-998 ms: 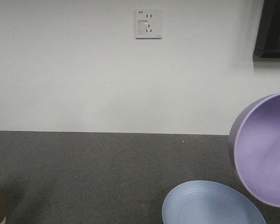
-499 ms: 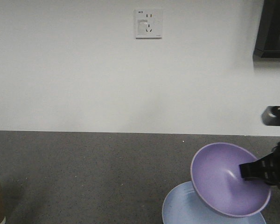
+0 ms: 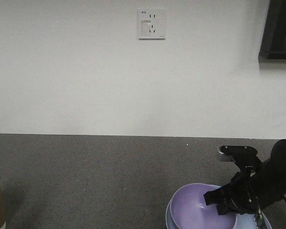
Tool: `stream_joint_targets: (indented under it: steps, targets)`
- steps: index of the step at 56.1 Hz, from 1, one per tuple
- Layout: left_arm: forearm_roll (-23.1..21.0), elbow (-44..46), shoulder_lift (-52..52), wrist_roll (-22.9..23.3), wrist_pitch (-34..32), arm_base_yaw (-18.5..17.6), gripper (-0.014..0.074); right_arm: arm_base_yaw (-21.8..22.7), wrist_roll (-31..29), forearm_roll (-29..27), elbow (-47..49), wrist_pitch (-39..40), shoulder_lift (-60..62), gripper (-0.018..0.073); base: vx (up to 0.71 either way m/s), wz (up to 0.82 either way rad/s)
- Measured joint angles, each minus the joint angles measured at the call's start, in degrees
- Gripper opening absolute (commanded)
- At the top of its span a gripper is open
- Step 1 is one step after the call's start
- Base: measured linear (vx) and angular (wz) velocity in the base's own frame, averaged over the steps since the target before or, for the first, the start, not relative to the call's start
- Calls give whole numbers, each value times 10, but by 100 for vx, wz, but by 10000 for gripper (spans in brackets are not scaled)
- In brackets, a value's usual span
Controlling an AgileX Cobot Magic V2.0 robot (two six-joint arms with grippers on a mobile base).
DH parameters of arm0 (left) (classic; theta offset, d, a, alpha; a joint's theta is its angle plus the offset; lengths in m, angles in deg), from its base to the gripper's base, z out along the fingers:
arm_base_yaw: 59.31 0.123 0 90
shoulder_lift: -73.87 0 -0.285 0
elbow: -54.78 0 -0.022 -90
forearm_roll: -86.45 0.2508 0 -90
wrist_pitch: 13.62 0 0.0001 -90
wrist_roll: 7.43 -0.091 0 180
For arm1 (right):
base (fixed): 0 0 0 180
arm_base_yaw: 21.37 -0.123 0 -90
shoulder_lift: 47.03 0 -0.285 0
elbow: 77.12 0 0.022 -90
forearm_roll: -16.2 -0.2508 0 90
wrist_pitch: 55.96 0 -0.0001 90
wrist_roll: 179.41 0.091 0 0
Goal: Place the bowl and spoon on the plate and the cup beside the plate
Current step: 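Lower the lavender bowl onto the blue plate and release with right gripper, then move the left gripper over the bowl and drop the spoon inside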
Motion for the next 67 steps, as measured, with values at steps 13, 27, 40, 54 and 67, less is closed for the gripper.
stream_joint_targets:
  steps: [13,27,40,54,67]
  targets:
    - [0,0,0,0,15,0,-3,0,0,-14,1,7,-14,195,0,0]
    - [-12,0,0,0,17,0,-3,0,0,-21,2,9,-14,474,0,0]
    - [-16,0,0,0,18,0,-3,0,0,10,2,8,12,587,0,0]
    - [-28,14,-3,-32,60,0,0,0,4,62,2,-22,142,528,0,0]
    - [-77,126,-83,-186,163,0,0,0,9,64,-47,-32,345,-10,0,0]
